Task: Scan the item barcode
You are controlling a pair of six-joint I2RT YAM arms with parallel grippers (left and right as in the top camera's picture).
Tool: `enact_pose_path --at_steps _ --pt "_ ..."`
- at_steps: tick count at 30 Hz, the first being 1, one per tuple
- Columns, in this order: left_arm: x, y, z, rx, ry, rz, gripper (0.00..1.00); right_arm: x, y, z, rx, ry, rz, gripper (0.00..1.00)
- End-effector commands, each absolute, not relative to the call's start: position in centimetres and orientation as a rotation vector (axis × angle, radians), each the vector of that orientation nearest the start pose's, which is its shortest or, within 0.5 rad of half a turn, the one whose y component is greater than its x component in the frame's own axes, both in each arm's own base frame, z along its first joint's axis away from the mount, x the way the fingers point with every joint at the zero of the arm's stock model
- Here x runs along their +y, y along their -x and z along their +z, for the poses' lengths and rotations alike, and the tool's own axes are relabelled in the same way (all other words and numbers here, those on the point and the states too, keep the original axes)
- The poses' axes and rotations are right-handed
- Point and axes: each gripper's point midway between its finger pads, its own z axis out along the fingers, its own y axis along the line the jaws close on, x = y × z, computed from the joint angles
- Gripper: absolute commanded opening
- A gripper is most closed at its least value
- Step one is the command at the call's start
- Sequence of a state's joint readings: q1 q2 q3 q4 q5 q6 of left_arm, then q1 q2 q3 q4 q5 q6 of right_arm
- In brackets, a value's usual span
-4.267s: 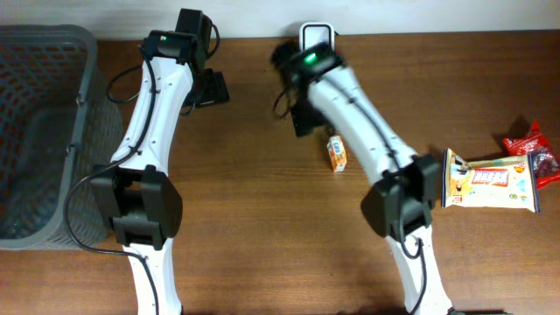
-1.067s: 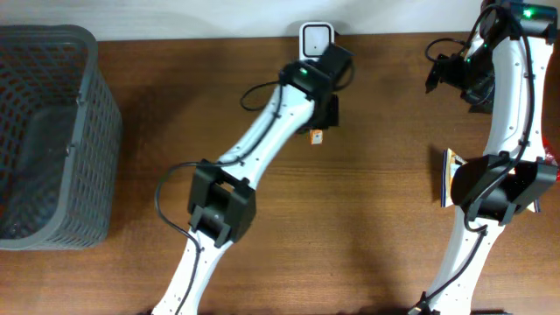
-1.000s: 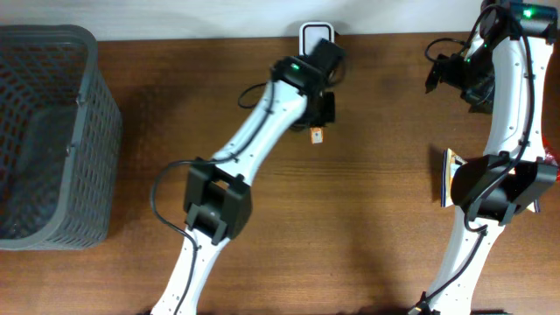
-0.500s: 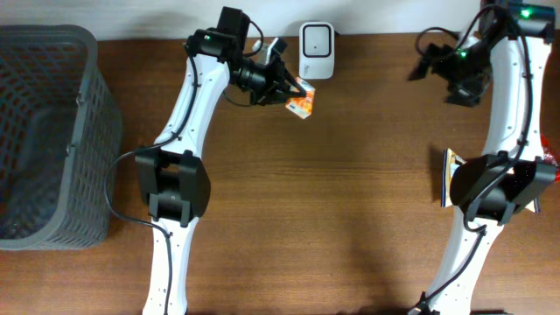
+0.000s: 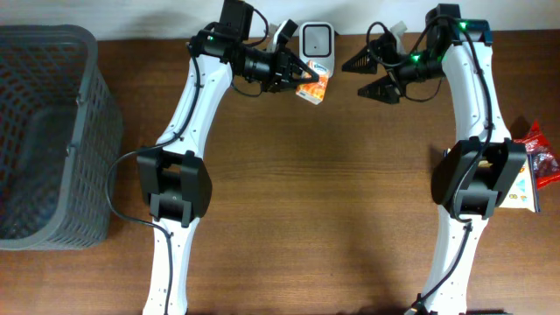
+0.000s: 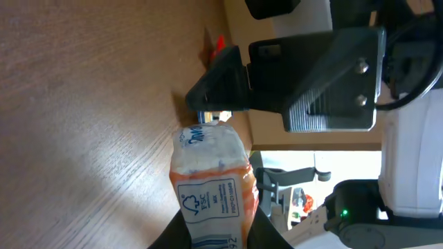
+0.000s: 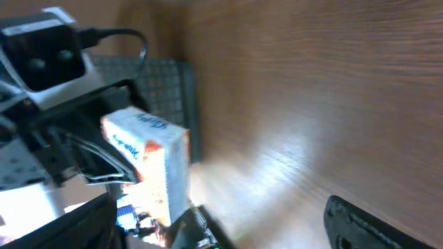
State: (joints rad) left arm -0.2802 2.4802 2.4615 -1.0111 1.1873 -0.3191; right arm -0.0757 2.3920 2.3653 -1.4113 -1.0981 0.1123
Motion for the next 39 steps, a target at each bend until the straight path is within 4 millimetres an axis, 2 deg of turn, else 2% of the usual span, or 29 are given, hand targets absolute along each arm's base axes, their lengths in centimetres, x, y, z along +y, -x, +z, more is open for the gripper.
enact_pose_path --at_steps 1,3,5,11,13,15,17,20,27,33,35,39 --pt "-30.7 -48.4 22.8 2.389 -0.410 -1.807 0.17 12.7 -49.0 21.0 2.537 -0.152 1.713 0.91" --pt "-30.9 -48.6 23.0 2.388 -0.395 -1.813 0.17 13.8 -49.2 21.7 2.500 -0.123 1.762 0.89" --pt "-31.1 -48.6 22.9 2.398 -0.385 -1.807 0.17 14.8 -49.5 21.9 2.497 -0.121 1.775 0.79" --pt "-32.0 -48.2 23.0 2.416 -0.372 -1.826 0.17 18.5 -50.2 22.2 2.500 -0.082 1.776 0.77" --pt "-32.0 -48.2 23.0 2.414 -0.375 -1.827 0.17 19.1 -50.4 21.6 2.538 -0.114 1.729 0.76" --pt "-32.0 -48.2 23.0 2.414 -0.375 -1.827 0.17 19.4 -50.4 21.4 2.551 -0.114 1.712 0.71" --pt "-32.0 -48.2 23.0 2.414 -0.374 -1.826 0.17 19.4 -50.4 21.3 2.555 -0.116 1.705 0.66" --pt "-32.0 -48.2 23.0 2.415 -0.373 -1.822 0.16 19.0 -50.7 20.9 2.567 -0.133 1.665 0.64" --pt "-31.0 -49.3 22.3 2.441 -0.309 -1.758 0.15 16.5 -51.6 20.6 2.559 -0.202 1.618 0.56" --pt "-30.9 -49.4 22.3 2.445 -0.296 -1.760 0.16 16.6 -51.5 20.5 2.564 -0.203 1.613 0.50" --pt "-30.9 -49.4 22.3 2.445 -0.296 -1.761 0.16 16.4 -51.6 20.4 2.566 -0.209 1.602 0.43" --pt "-30.9 -49.4 22.3 2.445 -0.296 -1.760 0.17 16.5 -51.6 20.4 2.567 -0.207 1.604 0.42"
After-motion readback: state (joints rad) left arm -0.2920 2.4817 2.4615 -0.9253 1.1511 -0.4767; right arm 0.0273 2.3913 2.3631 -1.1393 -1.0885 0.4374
